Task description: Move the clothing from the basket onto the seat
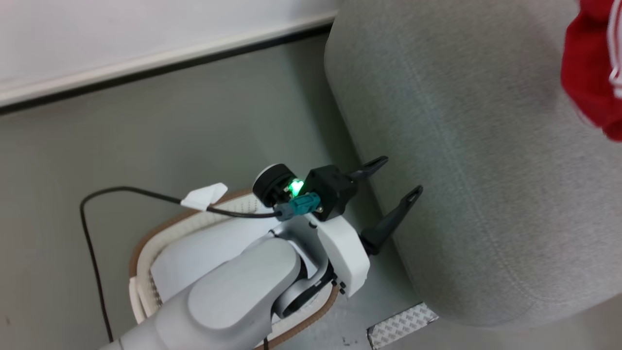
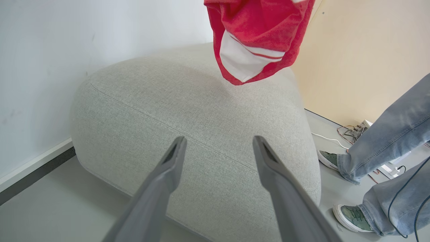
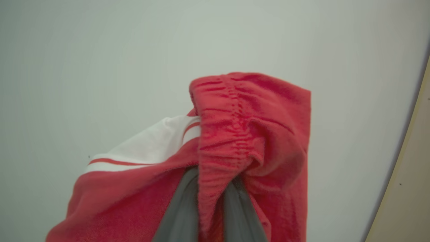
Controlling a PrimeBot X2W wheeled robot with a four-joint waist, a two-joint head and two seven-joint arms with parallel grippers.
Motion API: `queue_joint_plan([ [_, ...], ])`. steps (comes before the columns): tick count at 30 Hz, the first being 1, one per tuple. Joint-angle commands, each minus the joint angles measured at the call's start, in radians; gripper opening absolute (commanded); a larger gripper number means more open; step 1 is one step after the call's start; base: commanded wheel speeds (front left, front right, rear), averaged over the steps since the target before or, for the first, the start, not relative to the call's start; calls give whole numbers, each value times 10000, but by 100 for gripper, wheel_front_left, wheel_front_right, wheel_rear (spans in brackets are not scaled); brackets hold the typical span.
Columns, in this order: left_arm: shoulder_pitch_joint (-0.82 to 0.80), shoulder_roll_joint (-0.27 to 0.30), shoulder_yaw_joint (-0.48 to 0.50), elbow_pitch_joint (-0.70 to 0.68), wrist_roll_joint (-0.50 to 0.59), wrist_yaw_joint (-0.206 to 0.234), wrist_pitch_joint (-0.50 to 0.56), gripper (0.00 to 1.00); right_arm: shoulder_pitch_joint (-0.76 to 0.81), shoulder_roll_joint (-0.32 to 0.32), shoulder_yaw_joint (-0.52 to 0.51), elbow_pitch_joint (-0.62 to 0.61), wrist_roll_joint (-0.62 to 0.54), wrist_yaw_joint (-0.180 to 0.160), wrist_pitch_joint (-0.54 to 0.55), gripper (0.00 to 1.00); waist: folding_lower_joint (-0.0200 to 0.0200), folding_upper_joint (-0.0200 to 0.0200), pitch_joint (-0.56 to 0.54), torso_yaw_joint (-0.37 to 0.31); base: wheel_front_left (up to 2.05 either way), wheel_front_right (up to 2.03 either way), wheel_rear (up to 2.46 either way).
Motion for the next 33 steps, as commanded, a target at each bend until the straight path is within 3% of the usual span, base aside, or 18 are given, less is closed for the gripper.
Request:
queue_joint_plan([
  [1, -208, 8, -6, -34, 131, -41, 24, 100, -255, -115, 43, 243, 66, -22, -44, 0, -2, 0, 649, 368, 0, 0, 0],
  [9, -594, -26, -109, -48, 306, -45, 168, 100, -824, -513, 1490, 1814, 406, -22, 276, 0, -2, 0, 1573, 861, 0, 0, 0],
  [16, -688, -101, -157, 19, 298, -51, 107, 100, -385, 159, 3417, 3298, 1370, -22, 911, 0, -2, 0, 1849, 1081, 0, 0, 0],
  [20, -703, -81, -175, 124, 243, -73, 98, 100, -95, 535, 4638, 3908, 2224, -23, 1885, 0, -2, 0, 1840, 1117, 0, 0, 0],
  [24, -649, -114, -162, 251, 118, -104, -15, 100, -136, 575, 5467, 4476, 2826, -23, 2902, 0, -2, 0, 1638, 1163, 0, 0, 0],
  [29, -461, -159, -122, 393, 9, -109, -208, 100, -359, 507, 6014, 4830, 3010, -23, 3217, 0, -2, 0, 1287, 1163, 0, 0, 0],
  [30, -410, -165, -113, 436, -5, -112, -246, 100, -422, 482, 6129, 4902, 2989, -23, 3204, 38, -2, 0, 1176, 1150, 0, 0, 0],
  [31, -365, -176, -101, 485, -52, -120, -330, 100, -443, 482, 6249, 4967, 3022, -23, 3242, 100, -2, 0, 1053, 1137, 0, 0, 0],
  [33, -250, -185, -74, 604, -135, -131, -446, 100, -474, 520, 6485, 5079, 3103, -22, 3347, 100, -2, 0, 738, 1102, 0, 0, 0],
])
